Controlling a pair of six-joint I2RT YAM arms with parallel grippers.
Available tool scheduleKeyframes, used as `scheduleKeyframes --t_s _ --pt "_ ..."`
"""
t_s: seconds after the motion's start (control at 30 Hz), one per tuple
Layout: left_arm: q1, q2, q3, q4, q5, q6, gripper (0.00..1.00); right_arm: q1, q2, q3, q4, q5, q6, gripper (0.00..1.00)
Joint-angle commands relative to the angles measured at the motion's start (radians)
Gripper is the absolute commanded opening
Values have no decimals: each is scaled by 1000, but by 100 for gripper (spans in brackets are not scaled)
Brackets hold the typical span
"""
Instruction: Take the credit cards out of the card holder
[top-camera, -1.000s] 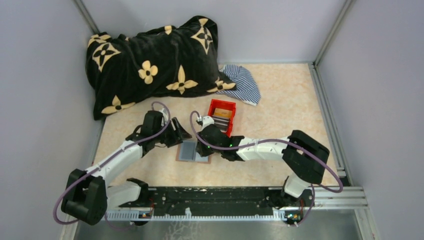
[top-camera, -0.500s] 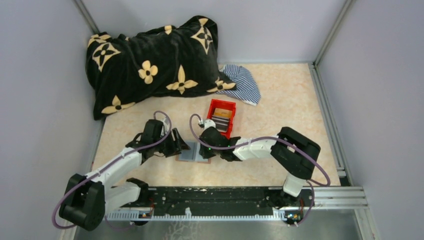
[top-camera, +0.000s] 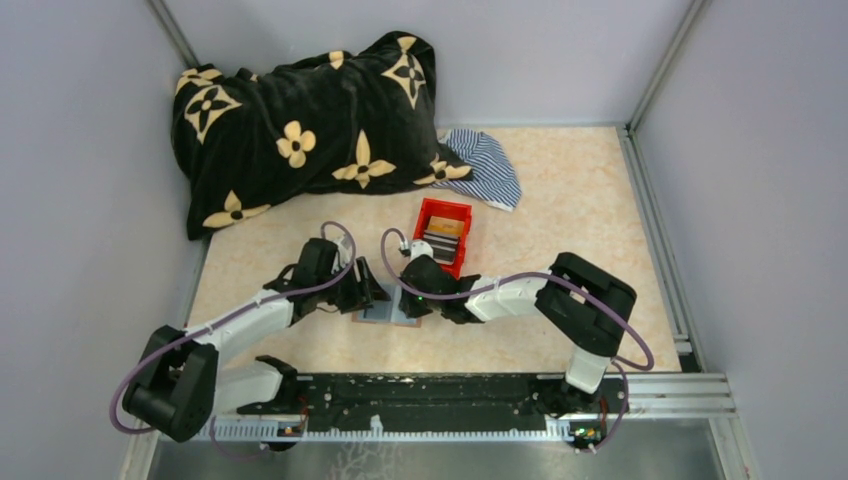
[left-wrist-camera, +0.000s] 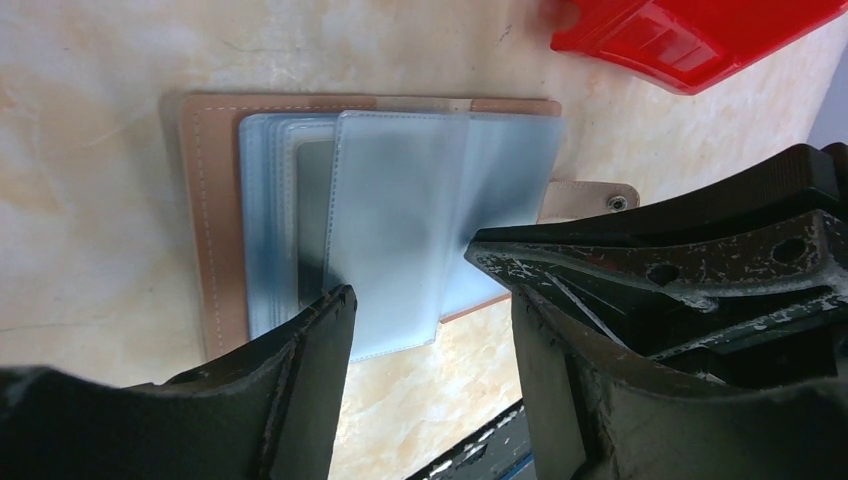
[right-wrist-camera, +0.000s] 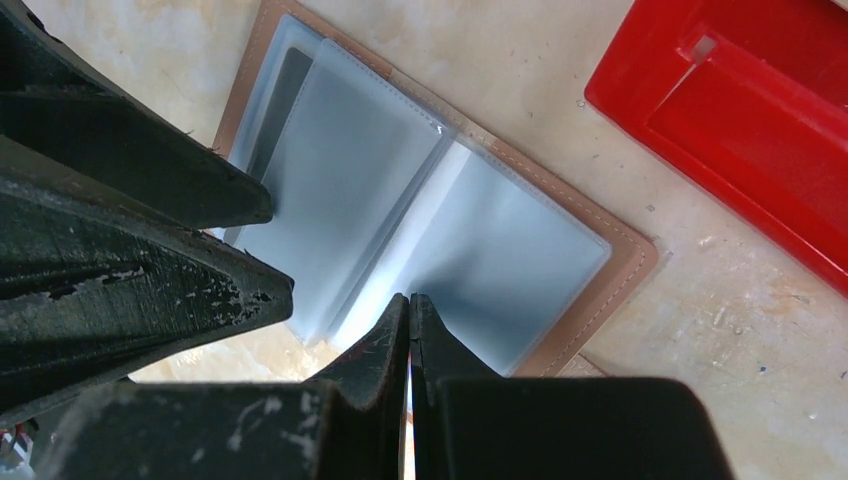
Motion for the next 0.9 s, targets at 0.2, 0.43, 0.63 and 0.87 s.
scheduleKeyframes --t_s 0.2,0.43,0.63,0.87 --pt "-97 74 1 72 -28 -43 66 -14 -8 -34 52 -11 25 0" --pt "-131 34 50 -1 -150 -34 66 -19 -4 -52 69 -23 33 0" --pt "-120 -49 112 -104 -238 4 66 -19 3 -53 82 -32 36 0" --pt "-108 -30 98 -113 -270 11 66 -20 5 -56 90 -38 36 0"
